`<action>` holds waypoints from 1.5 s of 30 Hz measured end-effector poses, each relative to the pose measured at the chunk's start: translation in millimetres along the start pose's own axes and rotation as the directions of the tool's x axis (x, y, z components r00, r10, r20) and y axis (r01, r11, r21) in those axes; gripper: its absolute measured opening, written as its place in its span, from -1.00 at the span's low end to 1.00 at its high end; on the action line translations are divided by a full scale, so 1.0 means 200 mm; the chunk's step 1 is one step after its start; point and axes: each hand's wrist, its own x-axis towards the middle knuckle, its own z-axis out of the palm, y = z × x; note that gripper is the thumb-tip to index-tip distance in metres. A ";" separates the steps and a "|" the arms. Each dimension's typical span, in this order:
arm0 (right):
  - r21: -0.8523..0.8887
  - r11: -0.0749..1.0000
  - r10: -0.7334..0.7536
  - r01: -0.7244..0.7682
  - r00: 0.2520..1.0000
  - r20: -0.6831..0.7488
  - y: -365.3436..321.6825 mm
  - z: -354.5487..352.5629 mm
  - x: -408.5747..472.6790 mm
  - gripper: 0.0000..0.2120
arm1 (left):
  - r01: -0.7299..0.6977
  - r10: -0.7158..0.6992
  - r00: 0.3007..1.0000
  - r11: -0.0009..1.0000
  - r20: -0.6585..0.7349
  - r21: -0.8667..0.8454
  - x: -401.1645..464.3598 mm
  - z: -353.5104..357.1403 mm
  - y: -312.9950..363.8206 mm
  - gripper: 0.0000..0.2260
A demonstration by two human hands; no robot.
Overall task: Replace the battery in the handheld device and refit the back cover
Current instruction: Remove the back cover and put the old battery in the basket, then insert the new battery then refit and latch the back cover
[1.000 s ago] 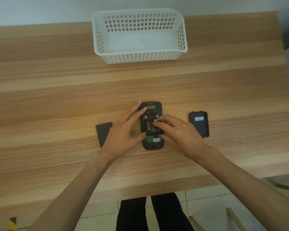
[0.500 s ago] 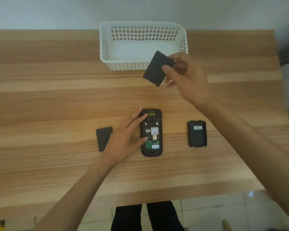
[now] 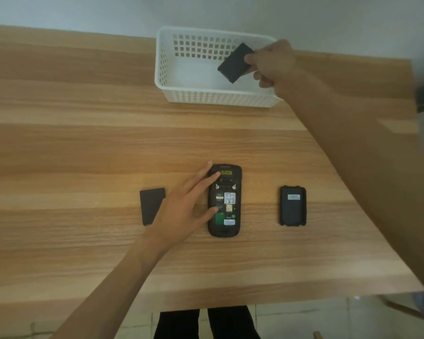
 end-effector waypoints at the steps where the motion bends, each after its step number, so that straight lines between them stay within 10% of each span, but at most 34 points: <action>1: -0.043 0.999 0.017 -0.017 1.000 0.013 0.00 0.01 0.01 -0.92 | -0.002 0.002 1.000 1.000 -0.005 -0.001 0.00 0.01 0.00 -0.32; 6: -0.207 0.977 0.055 -0.039 0.996 0.071 0.03 0.08 0.07 -0.62 | 0.001 -0.001 1.000 1.000 -0.004 -0.003 0.00 0.01 0.00 -0.33; 18: -0.589 0.802 -0.129 0.096 0.992 -0.014 0.00 0.04 0.08 -0.69 | -0.012 0.012 1.000 0.999 -0.008 -0.044 0.00 0.01 0.01 -0.34; 26: -0.408 0.773 -0.491 0.486 0.865 0.100 0.17 -0.05 -0.46 -0.87 | 0.026 -0.027 1.000 0.996 -0.013 -0.081 -0.04 -0.03 0.04 -0.41; 45: -0.281 0.896 -0.302 0.344 0.936 0.183 0.84 -0.19 -0.92 -0.85 | 0.127 -0.108 0.988 0.975 -0.109 0.184 -0.37 -0.30 -0.26 -0.30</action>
